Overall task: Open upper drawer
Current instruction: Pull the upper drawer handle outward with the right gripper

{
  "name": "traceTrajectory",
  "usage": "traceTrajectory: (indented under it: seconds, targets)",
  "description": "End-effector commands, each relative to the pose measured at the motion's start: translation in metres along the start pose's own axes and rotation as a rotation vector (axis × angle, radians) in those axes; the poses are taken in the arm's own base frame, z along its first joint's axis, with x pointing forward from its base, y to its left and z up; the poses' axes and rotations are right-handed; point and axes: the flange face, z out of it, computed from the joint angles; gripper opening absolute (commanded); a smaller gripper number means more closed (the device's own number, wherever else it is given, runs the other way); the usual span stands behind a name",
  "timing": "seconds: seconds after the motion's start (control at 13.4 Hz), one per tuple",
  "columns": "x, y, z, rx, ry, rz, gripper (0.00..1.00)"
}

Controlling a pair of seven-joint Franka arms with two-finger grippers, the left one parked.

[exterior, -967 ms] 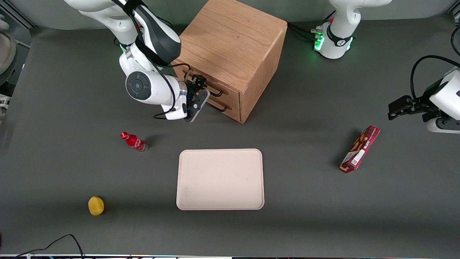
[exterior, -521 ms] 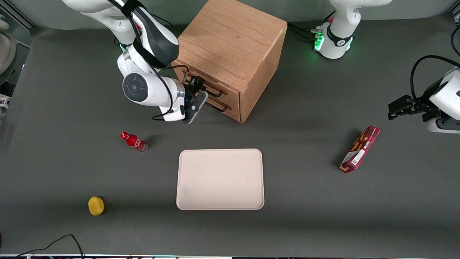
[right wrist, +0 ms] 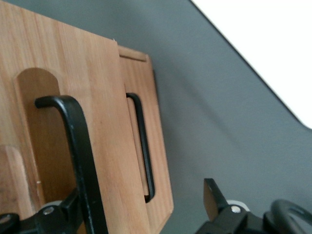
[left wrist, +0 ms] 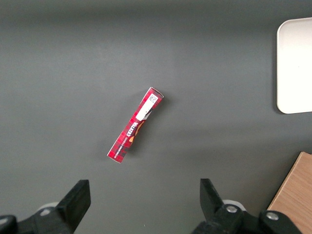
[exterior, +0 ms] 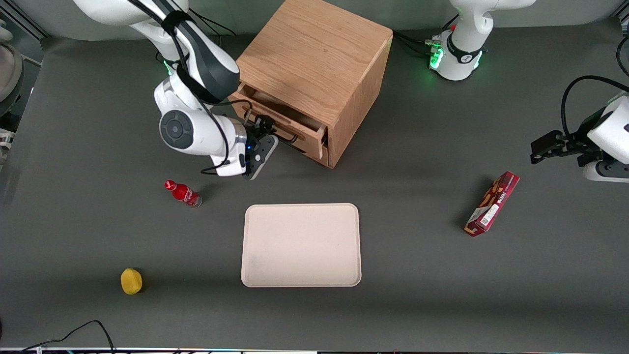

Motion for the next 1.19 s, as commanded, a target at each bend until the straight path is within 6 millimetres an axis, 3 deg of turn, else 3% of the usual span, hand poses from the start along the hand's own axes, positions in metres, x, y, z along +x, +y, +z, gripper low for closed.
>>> traceTrajectory:
  seconds: [0.0, 0.45, 1.12]
  targets:
    - [0.018, 0.022, -0.007, -0.004, 0.018, -0.022, 1.0]
    - [0.021, 0.068, -0.026, 0.005, 0.01, -0.048, 1.0]
    - [0.026, 0.108, -0.049, -0.011, -0.009, -0.071, 1.0]
